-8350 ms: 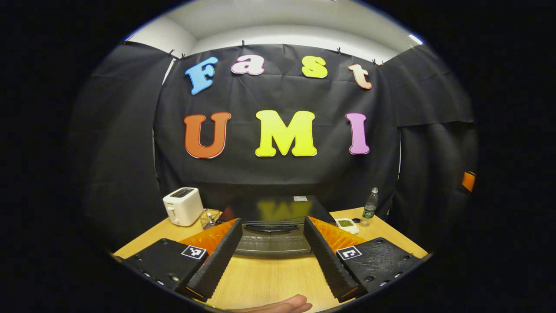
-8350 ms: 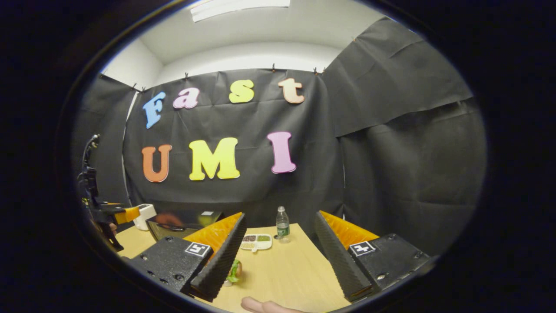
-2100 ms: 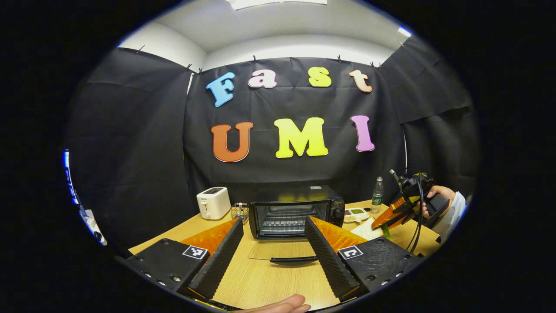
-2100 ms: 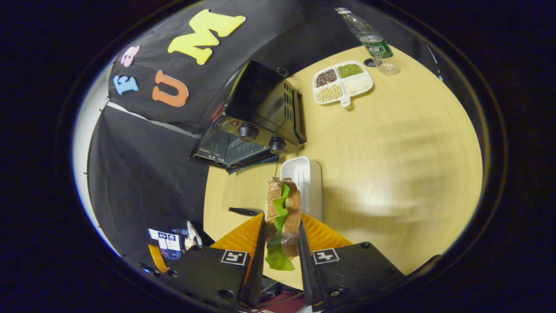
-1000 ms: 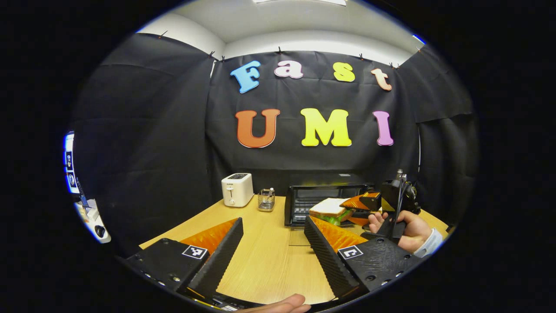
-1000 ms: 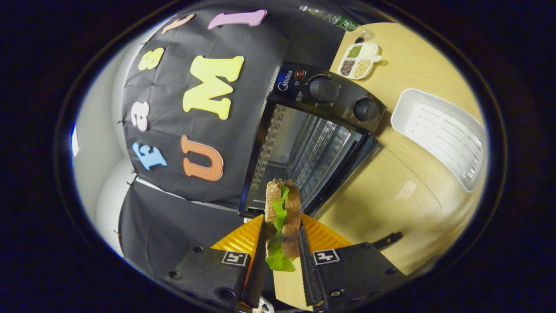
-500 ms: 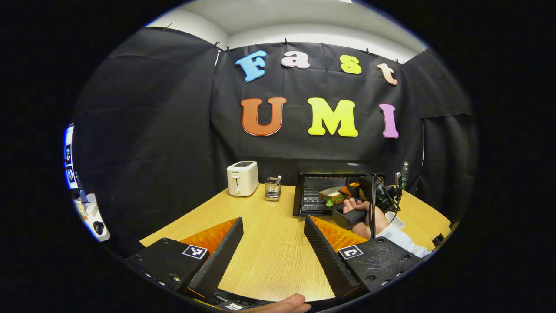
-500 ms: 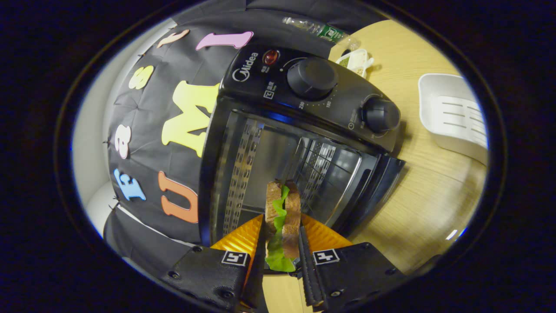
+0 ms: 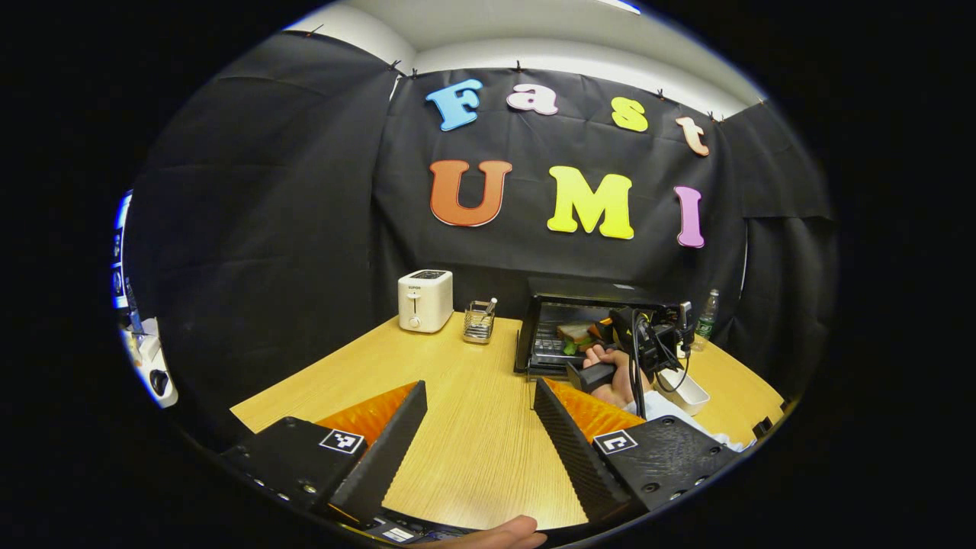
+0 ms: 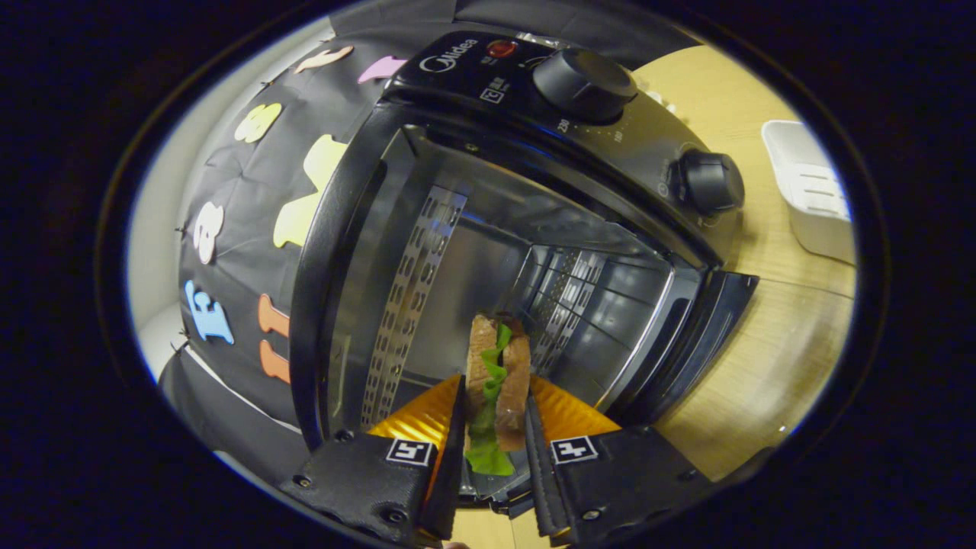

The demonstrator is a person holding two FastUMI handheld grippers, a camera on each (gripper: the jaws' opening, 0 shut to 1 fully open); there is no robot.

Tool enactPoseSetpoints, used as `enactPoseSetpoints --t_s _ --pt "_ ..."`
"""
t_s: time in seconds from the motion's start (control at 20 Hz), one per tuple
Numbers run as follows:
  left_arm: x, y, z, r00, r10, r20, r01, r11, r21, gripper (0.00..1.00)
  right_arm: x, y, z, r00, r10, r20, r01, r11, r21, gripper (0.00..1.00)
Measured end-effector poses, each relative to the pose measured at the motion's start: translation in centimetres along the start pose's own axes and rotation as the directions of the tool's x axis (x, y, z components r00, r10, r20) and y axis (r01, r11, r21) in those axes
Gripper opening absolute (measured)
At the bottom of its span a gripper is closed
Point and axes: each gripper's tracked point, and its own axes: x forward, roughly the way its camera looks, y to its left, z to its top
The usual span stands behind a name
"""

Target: Open the electric oven with the left hand, put the food in, and close the electric oven.

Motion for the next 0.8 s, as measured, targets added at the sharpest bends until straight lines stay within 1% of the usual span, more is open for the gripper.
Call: enactPoseSetpoints --t_s 0.1,0.15,0.2,0.25,0.3,0.35,0.4,0.45,0.5,0.55,0.6,0.65,0.7,0.75,0.8 --pt "0.1 -0.1 0.0 1.000 -0.001 -0.002 0.001 1.000 0.000 0.93 -0.1 0.0 -0.2 1.000 -0.016 -0.013 0.016 0.999 -0.035 0.40" --pt "-0.1 -0.2 0.1 1.000 -0.002 0.001 0.002 1.000 0.002 0.93 -0.2 0.1 -0.4 0.999 -0.022 -0.028 0.020 0.997 -0.074 0.41" --pt "-0.2 -0.3 0.2 1.000 -0.003 0.004 0.003 1.000 0.002 0.93 -0.4 0.0 -0.4 0.999 -0.035 -0.036 0.031 0.993 -0.118 0.46" --pt "-0.2 -0.5 0.3 1.000 -0.005 0.011 0.005 1.000 0.004 0.93 -0.6 0.0 -0.3 0.998 -0.043 -0.036 0.037 0.988 -0.151 0.48" --pt "-0.3 -0.8 0.5 1.000 -0.013 0.020 0.013 1.000 0.005 0.93 -0.7 0.1 -0.2 0.998 -0.052 -0.031 0.046 0.982 -0.185 0.55" --pt "-0.3 -1.3 0.5 0.999 -0.025 0.020 0.025 1.000 0.007 0.93 -1.0 0.0 0.0 0.998 -0.065 -0.025 0.057 0.973 -0.225 0.60" --pt "-0.5 -1.7 0.6 0.999 -0.036 0.023 0.036 0.999 0.013 0.93 -1.2 -0.1 0.5 0.997 -0.083 -0.004 0.078 0.961 -0.264 0.69" --pt "-0.7 -2.1 0.7 0.999 -0.044 0.027 0.043 0.999 0.022 0.93 -1.5 0.1 0.8 0.997 -0.083 0.007 0.081 0.946 -0.313 0.71" --pt "-0.8 -2.5 0.9 0.998 -0.052 0.031 0.051 0.998 0.032 0.93 -1.5 0.3 1.1 0.996 -0.084 0.021 0.085 0.927 -0.364 0.86" --pt "-1.1 -2.8 1.0 0.998 -0.058 0.034 0.057 0.997 0.042 0.93 -1.7 0.3 1.2 0.995 -0.098 0.022 0.098 0.900 -0.425 1.00" --pt "-1.2 -3.1 1.1 0.997 -0.064 0.037 0.062 0.997 0.048 0.93 -1.7 0.2 1.0 0.995 -0.099 0.020 0.097 0.873 -0.479 1.00" --pt "-1.4 -3.4 1.1 0.997 -0.069 0.038 0.067 0.996 0.050 0.93 -1.6 0.5 0.8 0.996 -0.087 0.018 0.083 0.846 -0.526 0.95" --pt "-1.5 -3.6 1.1 0.997 -0.072 0.037 0.070 0.996 0.052 0.93 -1.8 0.8 0.7 0.997 -0.075 0.018 0.071 0.812 -0.579 0.96" --pt "-1.5 -3.6 1.0 0.997 -0.073 0.035 0.071 0.996 0.053 0.93 -1.8 1.0 0.6 0.997 -0.070 0.019 0.065 0.766 -0.640 0.95" --pt "-1.5 -3.6 1.0 0.997 -0.070 0.033 0.068 0.996 0.053 0.93 -1.7 1.1 0.6 0.998 -0.066 0.019 0.060 0.704 -0.707 0.94"
